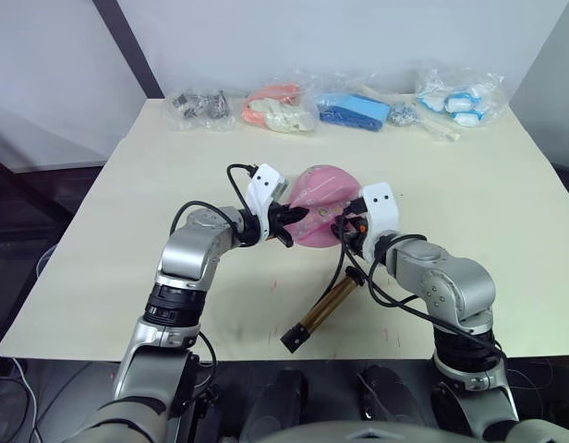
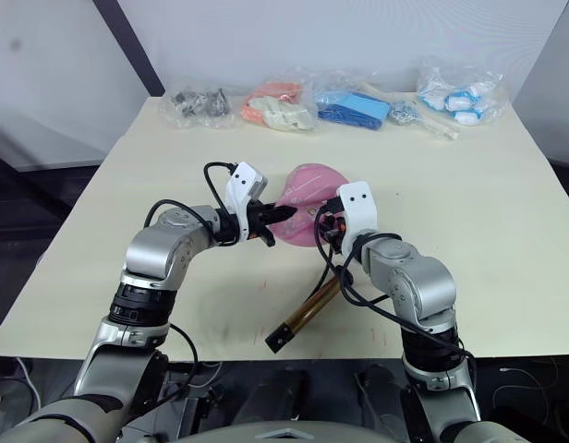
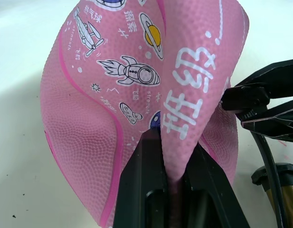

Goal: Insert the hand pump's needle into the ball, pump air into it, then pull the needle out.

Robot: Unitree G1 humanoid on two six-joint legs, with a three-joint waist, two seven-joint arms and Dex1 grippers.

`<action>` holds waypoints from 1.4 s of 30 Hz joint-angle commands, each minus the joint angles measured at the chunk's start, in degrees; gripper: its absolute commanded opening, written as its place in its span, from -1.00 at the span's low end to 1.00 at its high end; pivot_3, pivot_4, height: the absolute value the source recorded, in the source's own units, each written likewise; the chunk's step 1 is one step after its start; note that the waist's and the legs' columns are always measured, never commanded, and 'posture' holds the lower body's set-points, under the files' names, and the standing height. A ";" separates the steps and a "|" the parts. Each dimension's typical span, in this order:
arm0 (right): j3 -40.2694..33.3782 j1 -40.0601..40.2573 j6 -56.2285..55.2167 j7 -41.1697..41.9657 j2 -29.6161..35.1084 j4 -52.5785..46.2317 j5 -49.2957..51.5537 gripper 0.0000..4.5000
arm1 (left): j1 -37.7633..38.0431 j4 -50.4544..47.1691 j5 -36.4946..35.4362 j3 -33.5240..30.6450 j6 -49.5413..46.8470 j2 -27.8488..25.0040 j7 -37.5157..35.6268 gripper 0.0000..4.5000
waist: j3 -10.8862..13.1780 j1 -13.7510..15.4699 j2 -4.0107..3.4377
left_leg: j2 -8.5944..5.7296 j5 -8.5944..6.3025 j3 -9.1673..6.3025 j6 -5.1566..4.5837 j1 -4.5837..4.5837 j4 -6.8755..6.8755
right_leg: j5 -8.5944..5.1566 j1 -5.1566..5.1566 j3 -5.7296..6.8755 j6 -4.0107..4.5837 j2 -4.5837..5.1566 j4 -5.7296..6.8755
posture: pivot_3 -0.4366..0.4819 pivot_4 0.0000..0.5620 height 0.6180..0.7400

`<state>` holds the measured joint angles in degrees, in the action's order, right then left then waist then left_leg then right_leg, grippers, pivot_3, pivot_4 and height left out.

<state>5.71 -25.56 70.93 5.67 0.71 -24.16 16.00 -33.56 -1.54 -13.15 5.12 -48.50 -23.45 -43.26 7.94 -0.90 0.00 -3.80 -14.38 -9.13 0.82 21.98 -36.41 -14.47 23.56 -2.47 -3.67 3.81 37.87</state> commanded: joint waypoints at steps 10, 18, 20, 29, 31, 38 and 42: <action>-0.09 -0.51 -2.24 0.06 -0.27 -1.04 0.16 -0.12 | 1.72 1.39 -0.75 3.63 -1.99 0.95 -0.54 -1.00 | 0.00 0.00 0.00 | 0.00 0.00 0.00 0.00 0.00 -0.01 | 0.00 0.00 0.00 0.00 0.00 0.01 | -0.05 -0.47 0.94; 0.00 -0.41 -2.11 -0.06 -0.38 -0.88 0.07 -0.84 | 1.84 1.34 -0.83 3.66 -1.94 1.01 -0.44 -1.00 | -0.02 -0.06 0.01 | 0.00 0.00 0.04 0.00 -0.02 -0.04 | 0.00 0.00 -0.03 0.00 0.00 0.05 | -0.05 -0.47 0.94; 0.01 -0.44 -2.07 -0.06 -0.36 -0.86 0.07 -0.84 | 1.85 1.34 -0.86 3.66 -1.92 1.04 -0.40 -1.00 | -0.02 -0.06 0.01 | 0.00 0.00 0.03 0.00 -0.02 -0.04 | 0.00 -0.01 -0.03 0.00 -0.01 0.04 | -0.05 -0.47 0.94; 4.00 -3.03 -2.12 3.54 5.35 0.78 -0.40 -0.84 | 1.40 2.23 -0.25 4.45 -0.62 0.72 -0.97 -1.00 | -0.02 -0.06 0.01 | 0.00 0.00 0.04 0.00 -0.03 -0.05 | 0.00 -0.02 -0.03 0.00 -0.01 0.04 | -0.05 -0.47 0.94; 5.74 -4.16 -2.39 4.90 7.53 1.50 -0.60 -0.84 | 1.19 2.59 -0.13 4.69 -0.24 0.62 -1.17 -1.00 | -0.02 -0.06 0.01 | 0.00 0.00 0.05 -0.01 -0.04 -0.05 | 0.00 -0.03 -0.03 0.00 -0.01 0.04 | -0.05 -0.47 0.94; 12.53 -10.03 -4.00 9.55 13.83 6.88 -2.79 -0.84 | 0.30 3.81 -0.30 5.82 0.60 0.68 -2.37 -1.00 | -0.03 -0.13 0.02 | -0.01 -0.03 0.13 -0.06 -0.16 -0.07 | 0.00 -0.18 0.00 -0.01 -0.02 0.02 | -0.05 -0.47 0.94; 16.91 -13.21 -4.32 12.78 16.02 10.00 -3.90 -0.84 | -0.49 4.47 -0.42 6.17 0.37 1.00 -2.69 -1.00 | -0.04 -0.25 0.03 | 0.01 -0.03 0.11 -0.06 -0.22 -0.08 | 0.00 -0.23 0.00 -0.01 -0.04 0.02 | -0.05 -0.47 0.94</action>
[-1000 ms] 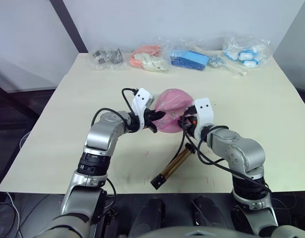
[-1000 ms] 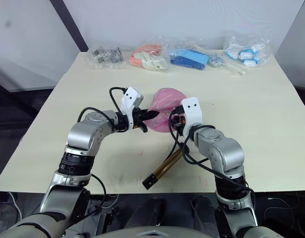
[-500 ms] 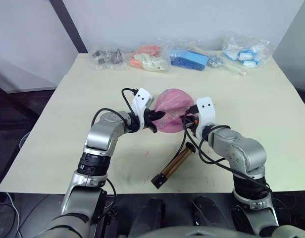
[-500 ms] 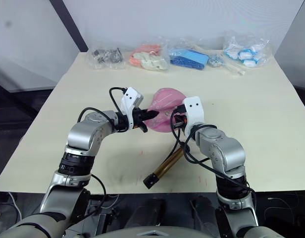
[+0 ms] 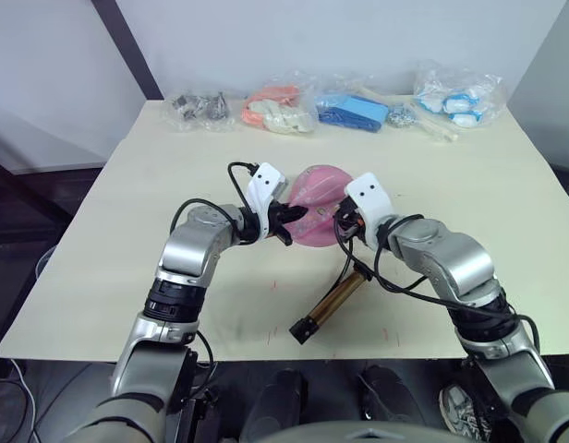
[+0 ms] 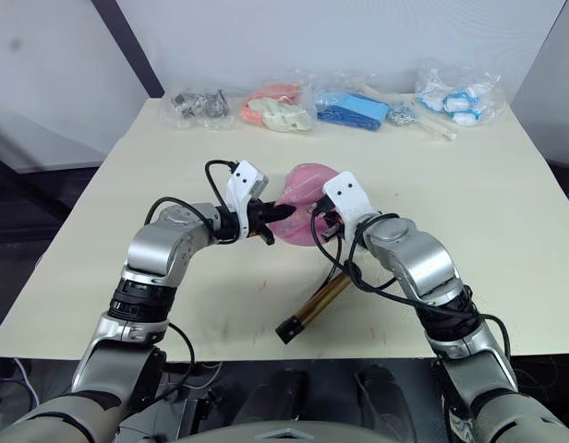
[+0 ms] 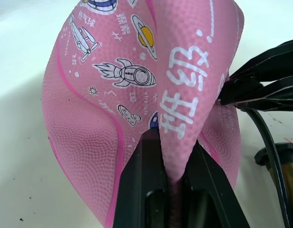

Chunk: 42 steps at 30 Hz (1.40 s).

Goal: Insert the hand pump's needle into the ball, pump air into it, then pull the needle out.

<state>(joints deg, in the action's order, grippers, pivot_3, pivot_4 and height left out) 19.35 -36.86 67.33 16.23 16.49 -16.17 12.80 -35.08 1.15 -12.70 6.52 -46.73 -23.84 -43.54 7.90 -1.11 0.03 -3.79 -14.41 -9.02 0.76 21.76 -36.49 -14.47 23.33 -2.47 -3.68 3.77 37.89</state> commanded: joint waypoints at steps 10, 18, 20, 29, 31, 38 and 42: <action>9.44 -7.03 -0.52 6.69 1.04 8.78 -4.45 -0.84 | 0.48 2.37 -1.46 5.06 -2.76 2.16 -2.65 -1.00 | -0.26 -0.24 0.11 | 0.01 -0.02 -0.08 -0.04 -0.13 0.00 | 0.00 -0.11 0.00 0.00 -0.01 0.01 | -0.05 -0.47 0.94; 15.26 -9.01 -5.64 12.19 3.48 11.73 -8.39 -0.84 | -0.09 3.10 -1.64 4.50 -3.24 2.86 -2.18 -1.00 | -0.46 -0.57 0.12 | 0.00 -0.08 -0.13 -0.13 -0.26 0.00 | -0.01 -0.25 0.04 -0.01 -0.01 -0.02 | -0.05 -0.47 0.94; 16.62 -9.18 -7.22 13.22 4.13 12.34 -9.87 -0.84 | -0.20 3.30 -1.62 4.42 -3.25 2.97 -2.13 -1.00 | -0.48 -0.61 0.12 | 0.00 -0.08 -0.14 -0.13 -0.27 0.00 | -0.01 -0.28 0.06 -0.01 -0.01 -0.03 | -0.05 -0.47 0.94; 23.22 -10.41 -15.27 17.64 6.34 15.11 -18.77 -0.84 | -0.28 3.51 -1.60 4.03 -3.68 3.26 -1.85 -1.00 | -0.49 -0.91 0.13 | 0.02 -0.12 -0.15 -0.17 -0.95 0.17 | -0.16 -0.89 0.08 -0.25 -0.01 -0.21 | -0.05 -0.47 0.94; 24.30 -10.81 -16.96 18.44 6.63 15.66 -20.39 -0.84 | -0.24 3.37 -1.63 4.04 -3.80 3.22 -1.92 -1.00 | -0.49 -0.93 0.13 | 0.02 -0.11 -0.16 -0.17 -0.96 0.17 | -0.15 -0.89 0.07 -0.24 -0.01 -0.20 | -0.05 -0.47 0.94; 23.93 -9.95 -19.15 20.68 4.52 17.46 -23.27 -0.84 | 0.08 3.01 -1.54 4.06 -4.02 2.90 -2.22 -1.00 | -0.53 -1.01 0.15 | 0.04 -0.11 -0.16 -0.16 -0.99 0.17 | -0.14 -0.89 0.07 -0.22 -0.01 -0.19 | -0.05 -0.47 0.94; 25.43 -10.67 -20.23 23.11 4.39 19.46 -25.79 -0.84 | 0.13 3.03 -1.44 4.01 -4.00 2.98 -2.26 -1.00 | -0.54 -0.77 0.16 | 0.03 -0.11 -0.19 -0.16 -0.96 0.18 | -0.09 -0.89 0.08 -0.14 -0.01 -0.20 | -0.05 -0.47 0.94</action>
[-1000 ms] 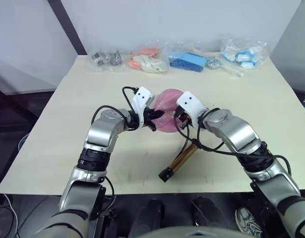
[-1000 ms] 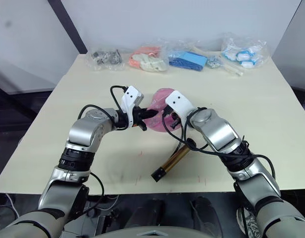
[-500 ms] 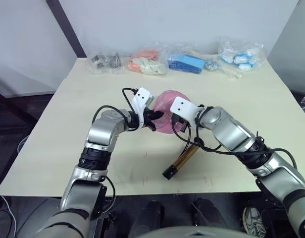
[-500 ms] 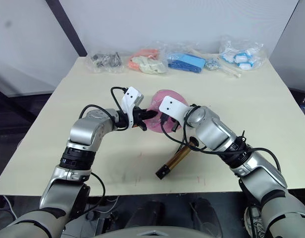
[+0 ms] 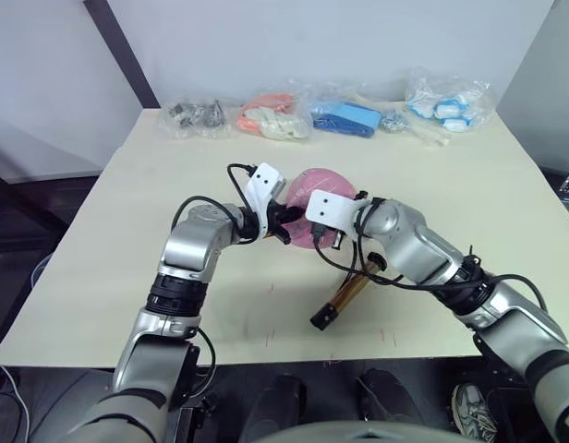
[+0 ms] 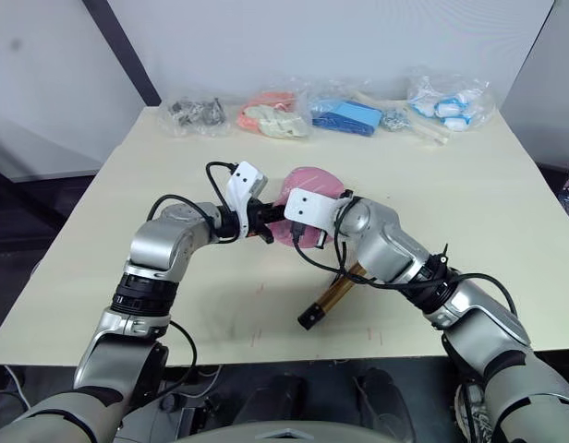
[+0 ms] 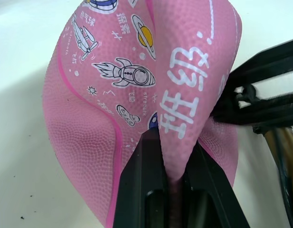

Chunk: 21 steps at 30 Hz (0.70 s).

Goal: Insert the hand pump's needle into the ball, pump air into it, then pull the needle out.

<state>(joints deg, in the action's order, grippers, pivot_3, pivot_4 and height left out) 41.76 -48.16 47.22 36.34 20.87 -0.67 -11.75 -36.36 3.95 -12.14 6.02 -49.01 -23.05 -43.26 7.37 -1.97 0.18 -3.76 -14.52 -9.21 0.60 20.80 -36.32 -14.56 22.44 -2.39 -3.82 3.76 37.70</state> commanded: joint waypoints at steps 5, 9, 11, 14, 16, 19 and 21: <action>4.34 1.11 0.55 6.03 1.48 4.16 -4.49 -0.84 | 1.59 -0.07 -1.98 4.30 -1.89 2.29 -2.32 -1.00 | -0.02 0.10 0.03 | -0.02 0.00 -0.01 0.00 0.00 0.00 | 0.02 -0.01 0.01 0.03 0.02 -0.03 | -0.05 -0.47 0.94; 2.75 1.84 3.07 7.91 3.18 0.97 -5.51 -0.84 | 1.73 0.05 -1.84 4.06 -1.78 1.98 -2.38 -1.00 | -0.02 0.46 0.03 | -0.03 0.00 -0.06 0.00 0.00 0.00 | -0.05 -0.07 0.05 -0.09 0.03 -0.10 | -0.05 -0.47 0.94; 2.49 2.06 3.37 8.67 3.79 0.10 -6.13 -0.84 | 1.81 0.08 -1.79 4.06 -1.74 1.93 -2.36 -1.00 | -0.02 0.68 0.03 | -0.03 0.00 -0.08 0.00 0.01 0.00 | -0.06 -0.08 0.05 -0.09 0.04 -0.11 | -0.05 -0.47 0.94; 1.57 2.41 5.14 9.03 4.33 -2.00 -6.84 -0.84 | 1.79 0.23 -1.78 4.10 -1.69 1.94 -2.32 -1.00 | -0.01 1.10 0.03 | -0.04 0.00 -0.07 0.01 0.04 0.00 | -0.05 -0.08 0.05 -0.08 0.04 -0.16 | -0.05 -0.47 0.94; 1.35 2.61 6.49 9.19 4.47 -2.86 -7.17 -0.84 | 1.62 0.48 -1.79 4.10 -1.64 2.02 -2.26 -1.00 | -0.01 1.24 0.03 | -0.04 0.00 -0.09 0.01 0.06 0.00 | -0.03 -0.08 0.06 -0.05 0.05 -0.19 | -0.05 -0.47 0.94; 1.64 2.74 8.14 9.62 5.01 -4.16 -7.92 -0.84 | 1.48 0.63 -1.73 4.25 -1.55 2.08 -2.27 -1.00 | -0.01 1.35 0.03 | -0.06 0.00 -0.11 0.01 0.08 0.00 | -0.03 -0.08 0.07 -0.04 0.07 -0.21 | -0.05 -0.47 0.94; 1.50 3.14 9.42 9.73 5.38 -4.94 -8.20 -0.84 | 1.39 0.60 -1.70 4.30 -1.60 2.03 -2.29 -1.00 | -0.01 1.41 0.03 | -0.06 0.00 -0.14 0.01 0.10 0.00 | -0.04 -0.08 0.10 -0.06 0.08 -0.23 | -0.05 -0.47 0.94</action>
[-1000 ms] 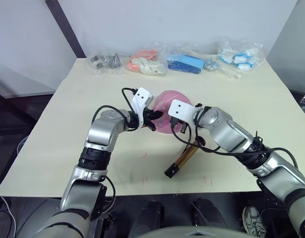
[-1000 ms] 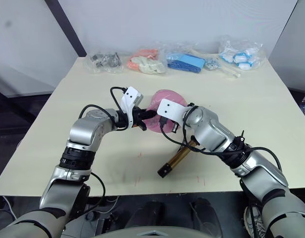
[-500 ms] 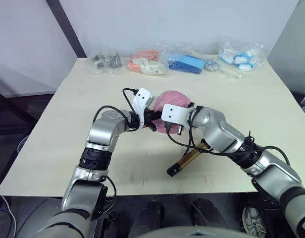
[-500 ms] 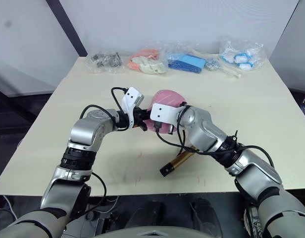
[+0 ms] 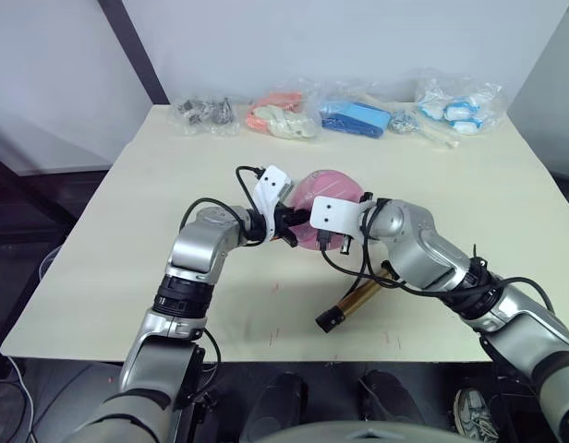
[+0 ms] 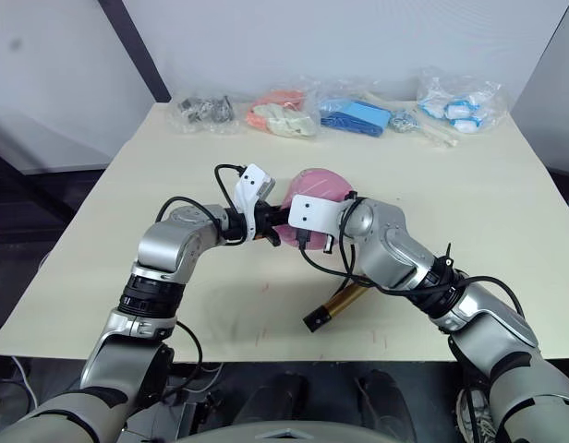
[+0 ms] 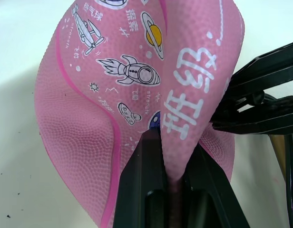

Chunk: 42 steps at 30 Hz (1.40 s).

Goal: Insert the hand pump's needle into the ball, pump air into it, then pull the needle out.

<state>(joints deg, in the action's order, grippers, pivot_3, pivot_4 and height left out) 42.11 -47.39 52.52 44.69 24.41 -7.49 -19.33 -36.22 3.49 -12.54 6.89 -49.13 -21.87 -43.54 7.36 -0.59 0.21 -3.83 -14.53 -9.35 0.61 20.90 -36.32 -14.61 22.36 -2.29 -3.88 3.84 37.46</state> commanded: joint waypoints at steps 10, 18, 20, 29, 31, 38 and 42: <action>2.01 2.77 6.24 2.66 3.67 0.94 -1.38 -0.84 | 0.97 1.55 -1.31 3.26 -1.26 0.73 -1.89 -1.00 | 0.00 0.19 0.00 | -0.07 0.01 -0.23 0.02 0.11 0.00 | -0.03 -0.03 0.23 -0.06 0.08 -0.11 | -0.05 -0.47 0.94; 3.24 3.21 6.92 3.27 4.61 1.49 -2.09 -0.84 | 0.69 2.24 -1.13 3.07 -0.74 1.12 -1.36 -1.00 | 0.02 0.30 -0.03 | -0.10 0.01 -0.66 0.02 0.09 0.00 | -0.04 -0.39 0.75 -0.07 0.14 -0.47 | -0.05 -0.47 0.94; 3.39 3.38 7.04 3.18 4.51 1.81 -2.28 -0.84 | 0.74 2.17 -1.16 3.03 -0.73 1.13 -1.32 -1.00 | 0.02 0.32 -0.03 | -0.11 0.01 -0.68 0.02 0.08 0.00 | -0.04 -0.40 0.76 -0.07 0.15 -0.47 | -0.05 -0.47 0.94; 3.86 4.54 6.68 2.73 4.50 3.43 -3.41 -0.84 | 0.95 1.90 -1.17 2.99 -0.81 1.21 -1.18 -1.00 | 0.02 0.36 -0.03 | -0.12 0.01 -0.71 0.02 0.07 0.00 | -0.06 -0.45 0.80 -0.11 0.17 -0.48 | -0.05 -0.47 0.94; 3.90 4.85 6.47 2.49 4.39 4.12 -3.55 -0.84 | 0.95 1.89 -1.21 2.99 -0.83 1.24 -1.19 -1.00 | 0.02 0.36 -0.03 | -0.13 0.01 -0.71 0.02 0.06 0.00 | -0.06 -0.47 0.80 -0.11 0.17 -0.49 | -0.05 -0.47 0.94; 3.87 5.21 5.50 1.62 3.84 6.65 -3.90 -0.84 | 1.05 1.67 -1.42 3.08 -0.98 1.16 -1.21 -1.00 | 0.02 0.36 -0.03 | -0.13 0.00 -0.73 0.01 -0.06 0.00 | -0.07 -0.60 0.82 -0.12 0.17 -0.52 | -0.05 -0.47 0.94; 3.95 5.43 4.79 1.46 3.80 7.81 -3.92 -0.84 | 1.01 1.77 -1.46 3.10 -0.97 1.10 -1.14 -1.00 | 0.01 0.34 -0.03 | -0.13 0.00 -0.73 0.01 -0.09 0.00 | -0.08 -0.61 0.82 -0.13 0.17 -0.52 | -0.05 -0.47 0.94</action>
<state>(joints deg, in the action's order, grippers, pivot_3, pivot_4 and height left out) 44.07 -45.76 54.54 45.76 25.87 -9.09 -22.25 -36.42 4.31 -13.06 8.03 -48.58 -20.92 -43.52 7.37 -0.26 0.18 -3.95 -14.53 -10.08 0.62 20.81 -36.31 -14.68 21.75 -1.46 -4.01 4.01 36.94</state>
